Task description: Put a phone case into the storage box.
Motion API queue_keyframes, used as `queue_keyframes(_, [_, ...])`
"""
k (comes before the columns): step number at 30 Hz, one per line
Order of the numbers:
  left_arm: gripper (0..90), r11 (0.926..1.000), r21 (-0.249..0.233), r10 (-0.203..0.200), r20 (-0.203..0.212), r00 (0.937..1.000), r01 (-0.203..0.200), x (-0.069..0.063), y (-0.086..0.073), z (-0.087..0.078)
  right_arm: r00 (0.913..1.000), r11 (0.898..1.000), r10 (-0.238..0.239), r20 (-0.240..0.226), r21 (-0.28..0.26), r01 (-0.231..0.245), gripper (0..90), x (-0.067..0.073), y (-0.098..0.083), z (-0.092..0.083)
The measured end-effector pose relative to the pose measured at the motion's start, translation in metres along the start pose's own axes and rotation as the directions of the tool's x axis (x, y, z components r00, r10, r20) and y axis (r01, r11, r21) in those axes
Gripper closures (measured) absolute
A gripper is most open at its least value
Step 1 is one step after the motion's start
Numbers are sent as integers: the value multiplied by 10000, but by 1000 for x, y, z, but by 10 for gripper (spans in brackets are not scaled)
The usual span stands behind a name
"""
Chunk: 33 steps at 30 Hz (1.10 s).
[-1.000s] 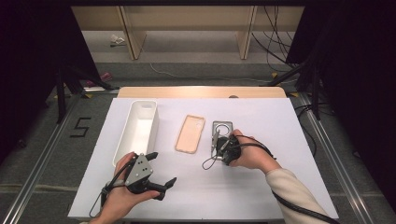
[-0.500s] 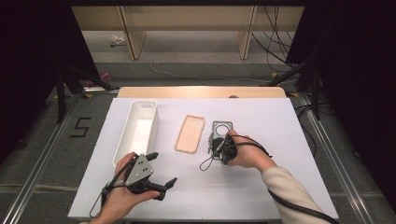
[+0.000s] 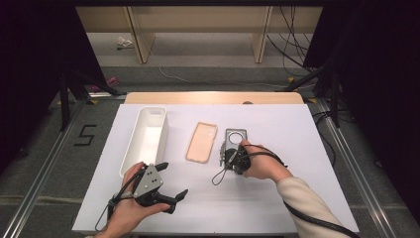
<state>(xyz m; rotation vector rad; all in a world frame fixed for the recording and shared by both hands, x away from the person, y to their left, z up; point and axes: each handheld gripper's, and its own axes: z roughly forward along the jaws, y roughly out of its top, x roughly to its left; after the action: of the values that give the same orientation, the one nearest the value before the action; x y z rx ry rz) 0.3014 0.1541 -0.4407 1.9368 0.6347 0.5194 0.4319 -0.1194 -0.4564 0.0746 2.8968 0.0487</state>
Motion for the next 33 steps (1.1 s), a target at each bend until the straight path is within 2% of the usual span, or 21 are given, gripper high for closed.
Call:
queue_keyframes(10, [5, 10000, 25, 30, 22, 10000, -30, -1, 0, 0, 9998, 9999, -165, -98, 23, 165, 863, 2, 0, 0])
queue_keyframes(25, [5, 10000, 22, 31, 24, 10000, -31, -1, 0, 0, 9995, 9998, 141, -271, -122, -144, 883, 2, -2, -2])
queue_keyframes(33, [6, 10000, 33, 33, -2, 10000, -33, -1, 0, 0, 9994, 9988, 286, -206, -385, -294, 885, 3, -3, -11])
